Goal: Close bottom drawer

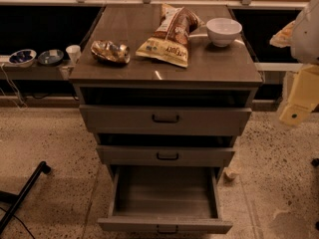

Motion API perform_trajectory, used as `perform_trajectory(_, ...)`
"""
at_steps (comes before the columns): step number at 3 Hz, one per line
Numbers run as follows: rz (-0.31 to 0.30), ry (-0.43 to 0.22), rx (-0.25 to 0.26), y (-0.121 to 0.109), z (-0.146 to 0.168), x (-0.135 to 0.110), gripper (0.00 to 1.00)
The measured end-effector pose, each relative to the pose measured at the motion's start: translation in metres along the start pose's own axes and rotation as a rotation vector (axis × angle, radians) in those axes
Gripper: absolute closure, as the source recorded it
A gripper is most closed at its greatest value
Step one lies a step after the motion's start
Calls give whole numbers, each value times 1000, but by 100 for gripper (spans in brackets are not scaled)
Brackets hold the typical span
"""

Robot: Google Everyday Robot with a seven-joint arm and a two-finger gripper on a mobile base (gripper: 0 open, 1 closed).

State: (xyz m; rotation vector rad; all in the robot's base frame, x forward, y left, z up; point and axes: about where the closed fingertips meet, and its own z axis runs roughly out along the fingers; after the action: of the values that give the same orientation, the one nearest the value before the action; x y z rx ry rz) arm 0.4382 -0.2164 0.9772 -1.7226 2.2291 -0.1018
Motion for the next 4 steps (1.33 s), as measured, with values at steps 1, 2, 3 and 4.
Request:
perform_trajectory(1,0,0,0,0,0,0,0)
perform_trajectory(2,-5,-30,-38,-2,20,2,0)
perform_trajectory(3,-44,-156,-121,17,77,3,0)
perform_trajectory(4,-110,-265,-87,38,117,7,0)
